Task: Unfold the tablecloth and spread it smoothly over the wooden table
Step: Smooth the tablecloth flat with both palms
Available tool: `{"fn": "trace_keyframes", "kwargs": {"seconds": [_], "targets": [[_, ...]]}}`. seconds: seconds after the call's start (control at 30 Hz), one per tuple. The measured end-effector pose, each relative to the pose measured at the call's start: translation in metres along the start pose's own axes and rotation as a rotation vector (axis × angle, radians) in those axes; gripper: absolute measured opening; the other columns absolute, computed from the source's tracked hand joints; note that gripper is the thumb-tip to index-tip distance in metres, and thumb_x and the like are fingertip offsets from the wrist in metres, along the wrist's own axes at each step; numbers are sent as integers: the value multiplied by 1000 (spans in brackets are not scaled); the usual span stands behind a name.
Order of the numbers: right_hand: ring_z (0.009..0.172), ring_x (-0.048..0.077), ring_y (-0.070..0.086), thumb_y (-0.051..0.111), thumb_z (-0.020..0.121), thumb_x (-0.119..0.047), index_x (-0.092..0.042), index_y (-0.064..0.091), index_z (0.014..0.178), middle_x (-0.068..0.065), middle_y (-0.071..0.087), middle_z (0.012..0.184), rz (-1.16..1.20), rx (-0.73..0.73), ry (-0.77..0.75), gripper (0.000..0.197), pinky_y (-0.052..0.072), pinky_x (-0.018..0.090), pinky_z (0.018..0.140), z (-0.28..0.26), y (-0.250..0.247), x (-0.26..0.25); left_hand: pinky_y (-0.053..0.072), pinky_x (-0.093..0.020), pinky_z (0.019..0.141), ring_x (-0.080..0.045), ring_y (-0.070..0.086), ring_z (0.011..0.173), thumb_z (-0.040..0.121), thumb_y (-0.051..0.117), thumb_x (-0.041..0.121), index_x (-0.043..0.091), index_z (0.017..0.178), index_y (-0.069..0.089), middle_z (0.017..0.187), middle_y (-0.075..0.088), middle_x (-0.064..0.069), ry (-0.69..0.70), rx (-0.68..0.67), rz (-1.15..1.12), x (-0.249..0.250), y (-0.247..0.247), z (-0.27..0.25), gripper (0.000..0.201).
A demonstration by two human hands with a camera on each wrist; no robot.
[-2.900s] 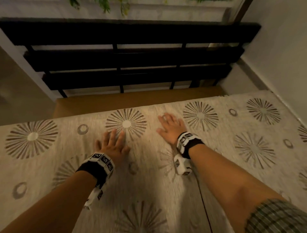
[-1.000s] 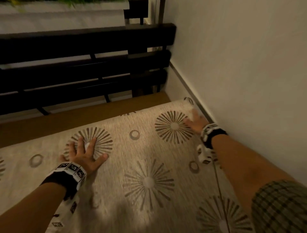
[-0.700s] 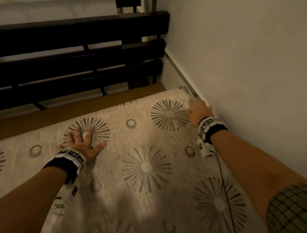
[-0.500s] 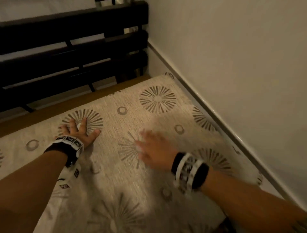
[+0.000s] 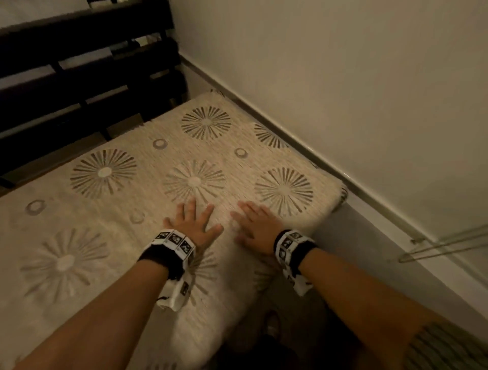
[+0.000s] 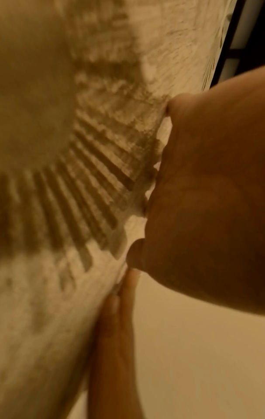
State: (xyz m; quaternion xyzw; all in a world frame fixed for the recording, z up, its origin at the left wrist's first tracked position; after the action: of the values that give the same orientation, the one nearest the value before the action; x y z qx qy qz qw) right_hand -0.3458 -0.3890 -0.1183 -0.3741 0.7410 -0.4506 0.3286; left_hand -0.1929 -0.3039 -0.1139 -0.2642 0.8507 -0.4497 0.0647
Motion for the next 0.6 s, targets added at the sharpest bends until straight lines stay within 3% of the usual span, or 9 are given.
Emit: {"fn": "trace_keyframes", "kwargs": {"seconds": [0.1, 0.23, 0.3, 0.43, 0.57, 0.6], "targets": [[149, 25, 0, 2, 81, -76, -30, 4, 152, 5, -2, 162, 69, 99, 189, 86, 3, 46, 118, -18, -4, 80, -1, -64, 112, -32, -25, 144, 76, 22, 86, 51, 143, -20, 154, -36, 0, -17, -44, 106, -5, 17, 4, 87], [148, 27, 1, 21, 95, -59, -32, 7, 152, 4, 0, 162, 186, 208, 524, 65, 1, 51, 116, -57, -1, 190, 1, -62, 113, -31, -23, 144, 73, 21, 88, 54, 140, -23, 154, -36, 3, -32, -21, 136, -9, 19, 10, 88], [147, 31, 10, 27, 98, -52, -27, 15, 152, 10, 9, 161, 361, 315, 652, 61, 9, 49, 117, -78, 1, 226, 2, -60, 114, -29, -23, 145, 74, 22, 88, 55, 140, -23, 154, -36, 4, -52, -27, 144, -10, 19, 11, 87], [124, 28, 46, 28, 100, -47, -18, 46, 137, 15, 48, 141, 1010, 438, 856, 50, 31, 34, 102, -104, 30, 264, 5, -60, 114, -28, -20, 146, 74, 31, 85, 55, 142, -18, 156, -32, 4, -75, -32, 126, -6, 13, 9, 89], [113, 25, 49, 31, 100, -44, -11, 56, 124, 8, 54, 117, 1207, 476, 925, 48, 37, 36, 101, -111, 44, 280, 11, -60, 113, -30, -15, 147, 74, 40, 81, 53, 144, -14, 158, -27, 2, -99, -32, 128, -1, 6, 8, 93], [107, 24, 50, 35, 98, -43, -15, 59, 119, 7, 54, 109, 1246, 485, 919, 42, 41, 36, 94, -110, 46, 283, 12, -59, 113, -30, -14, 147, 74, 41, 81, 53, 144, -14, 158, -26, 2, -102, -32, 127, 0, 5, 8, 93]]}}
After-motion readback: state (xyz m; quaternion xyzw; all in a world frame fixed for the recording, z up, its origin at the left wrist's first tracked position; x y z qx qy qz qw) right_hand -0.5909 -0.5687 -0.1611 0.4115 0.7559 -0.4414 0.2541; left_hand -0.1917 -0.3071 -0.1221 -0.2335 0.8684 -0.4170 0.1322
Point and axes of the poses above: each hand's wrist, its own z-axis towards the middle knuckle, its own y-axis out of the palm, x = y × z, the point moved 8 cm from there along z, towards the middle knuckle
